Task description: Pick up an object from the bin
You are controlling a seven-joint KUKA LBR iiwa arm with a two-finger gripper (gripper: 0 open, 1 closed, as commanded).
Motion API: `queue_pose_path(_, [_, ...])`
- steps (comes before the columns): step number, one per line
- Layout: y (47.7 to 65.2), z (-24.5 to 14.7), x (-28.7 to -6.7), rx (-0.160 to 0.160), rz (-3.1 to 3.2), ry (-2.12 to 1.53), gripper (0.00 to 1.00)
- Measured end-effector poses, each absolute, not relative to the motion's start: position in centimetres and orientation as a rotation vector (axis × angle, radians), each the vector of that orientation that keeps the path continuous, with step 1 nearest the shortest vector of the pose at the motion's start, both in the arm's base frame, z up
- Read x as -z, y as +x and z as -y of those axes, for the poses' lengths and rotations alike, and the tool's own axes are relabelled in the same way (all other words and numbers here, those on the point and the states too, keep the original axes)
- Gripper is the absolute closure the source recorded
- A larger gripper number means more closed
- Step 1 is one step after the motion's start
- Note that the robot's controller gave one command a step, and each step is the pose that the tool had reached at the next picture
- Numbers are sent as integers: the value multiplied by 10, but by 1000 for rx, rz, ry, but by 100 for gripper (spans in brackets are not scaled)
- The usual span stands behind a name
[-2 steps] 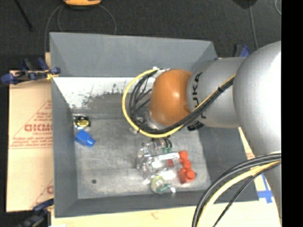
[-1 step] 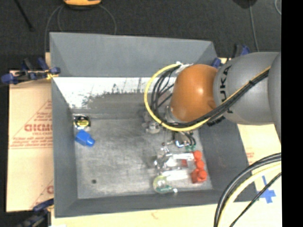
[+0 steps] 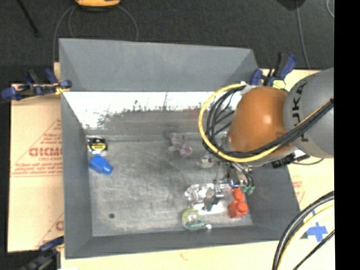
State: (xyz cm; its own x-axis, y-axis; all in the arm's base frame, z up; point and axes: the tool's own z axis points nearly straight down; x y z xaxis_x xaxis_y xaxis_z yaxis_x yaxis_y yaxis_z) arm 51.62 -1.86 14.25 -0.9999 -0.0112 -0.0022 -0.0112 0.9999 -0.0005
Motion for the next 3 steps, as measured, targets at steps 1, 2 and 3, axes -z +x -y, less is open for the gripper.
queue_pose_path(1, [524, 46, -91, -5, -3132, 55, 0])
queue_pose_path(2, [522, 47, -91, -6, -3148, 60, 100])
queue_pose_path(3, [528, 41, -216, 4, -3133, 5, 100])
